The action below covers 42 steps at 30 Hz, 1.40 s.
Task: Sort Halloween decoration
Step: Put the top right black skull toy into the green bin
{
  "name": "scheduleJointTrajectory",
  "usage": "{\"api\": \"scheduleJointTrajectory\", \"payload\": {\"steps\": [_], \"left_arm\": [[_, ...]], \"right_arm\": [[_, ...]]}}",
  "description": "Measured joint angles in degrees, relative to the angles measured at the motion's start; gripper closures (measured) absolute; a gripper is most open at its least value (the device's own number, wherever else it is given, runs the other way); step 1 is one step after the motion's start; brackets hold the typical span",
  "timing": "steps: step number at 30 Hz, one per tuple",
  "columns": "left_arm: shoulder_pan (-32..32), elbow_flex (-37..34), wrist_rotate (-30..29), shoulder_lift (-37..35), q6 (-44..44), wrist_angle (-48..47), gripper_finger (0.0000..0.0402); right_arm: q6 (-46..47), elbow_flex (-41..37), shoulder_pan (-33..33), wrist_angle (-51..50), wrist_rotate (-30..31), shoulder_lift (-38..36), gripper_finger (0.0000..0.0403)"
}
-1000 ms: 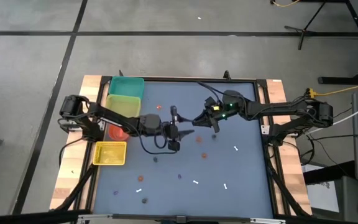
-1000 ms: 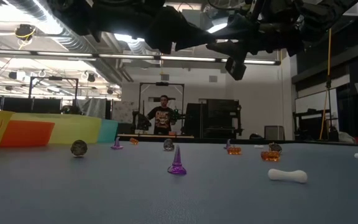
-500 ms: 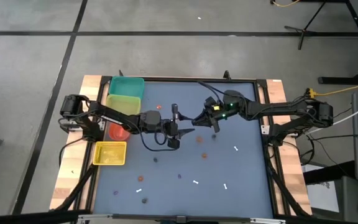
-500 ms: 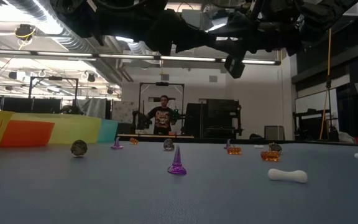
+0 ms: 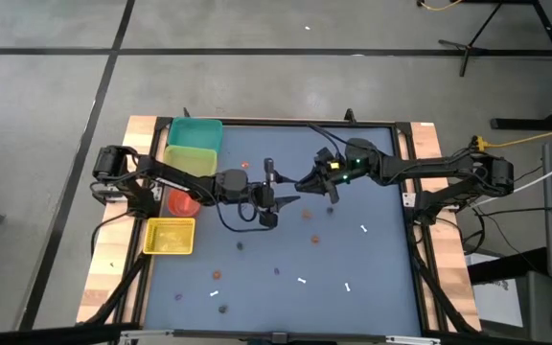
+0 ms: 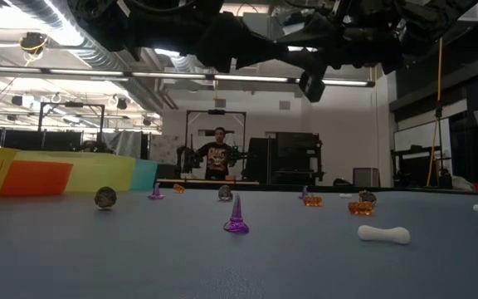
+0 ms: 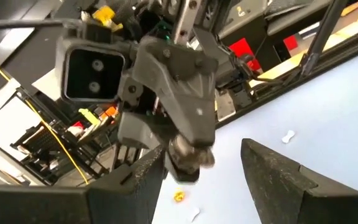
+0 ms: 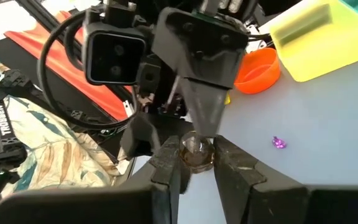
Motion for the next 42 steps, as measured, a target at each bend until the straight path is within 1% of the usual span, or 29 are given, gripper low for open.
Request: {"api": "scheduleJointTrajectory", "payload": {"steps": [14,26,42], "left_arm": [[0.6,0.0,0.0,0.0,0.1,-0.1,0.0209],[0.7,0.0,-0.1,0.0,0.1,-0.4,0.0268],[0.7,0.0,-0.5,0.0,0.0,-0.3,0.0315]], "right_arm": [[0.0,0.0,0.0,0.0,0.7,0.0,0.0327],[0.0,0.0,0.0,0.0,0.7,0.0,0.0327],[0.0,0.0,0.0,-0.2,0.7,0.0,0.0327]]}}
